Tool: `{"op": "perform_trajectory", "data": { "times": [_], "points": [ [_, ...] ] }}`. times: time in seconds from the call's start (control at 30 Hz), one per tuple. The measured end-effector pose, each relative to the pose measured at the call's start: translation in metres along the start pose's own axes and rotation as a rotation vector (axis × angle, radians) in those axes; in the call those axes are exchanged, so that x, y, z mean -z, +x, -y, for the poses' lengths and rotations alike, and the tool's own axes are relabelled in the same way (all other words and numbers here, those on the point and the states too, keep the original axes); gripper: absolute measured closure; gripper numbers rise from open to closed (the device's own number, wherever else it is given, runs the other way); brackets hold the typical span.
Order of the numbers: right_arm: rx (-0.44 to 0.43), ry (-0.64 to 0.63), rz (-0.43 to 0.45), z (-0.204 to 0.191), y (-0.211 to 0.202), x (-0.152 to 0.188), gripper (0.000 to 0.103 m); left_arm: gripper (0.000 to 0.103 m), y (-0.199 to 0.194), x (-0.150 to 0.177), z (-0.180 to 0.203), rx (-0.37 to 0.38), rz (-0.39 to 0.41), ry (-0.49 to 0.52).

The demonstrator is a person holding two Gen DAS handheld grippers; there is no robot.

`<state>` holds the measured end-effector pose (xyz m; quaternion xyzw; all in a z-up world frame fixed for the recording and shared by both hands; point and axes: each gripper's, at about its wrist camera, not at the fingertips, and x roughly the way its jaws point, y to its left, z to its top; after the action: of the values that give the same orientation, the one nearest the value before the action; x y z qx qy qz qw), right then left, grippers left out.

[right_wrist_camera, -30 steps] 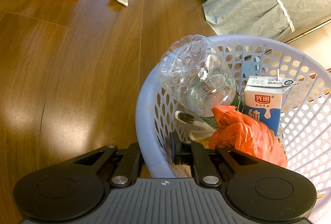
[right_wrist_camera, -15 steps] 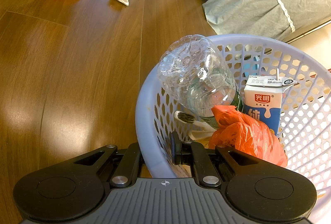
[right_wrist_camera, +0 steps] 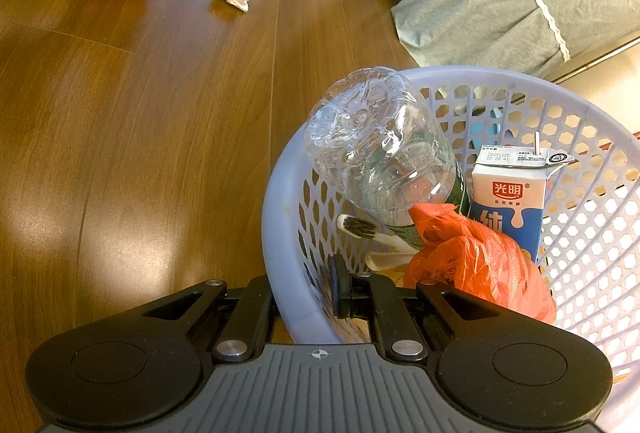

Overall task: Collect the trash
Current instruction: 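Lift the orange mesh sleeve with the left tool into the wastebasket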

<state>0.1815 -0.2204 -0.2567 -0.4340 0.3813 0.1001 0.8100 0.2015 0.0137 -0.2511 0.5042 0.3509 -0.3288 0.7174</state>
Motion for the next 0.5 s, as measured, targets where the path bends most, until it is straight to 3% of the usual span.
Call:
{"op": "perform_trajectory", "data": {
  "times": [0.5],
  "points": [
    [0.0,-0.001,0.0,0.0,0.0,0.0,0.097,0.099,-0.007,-0.011,-0.003,-0.003,0.028,-0.01]
  ]
}}
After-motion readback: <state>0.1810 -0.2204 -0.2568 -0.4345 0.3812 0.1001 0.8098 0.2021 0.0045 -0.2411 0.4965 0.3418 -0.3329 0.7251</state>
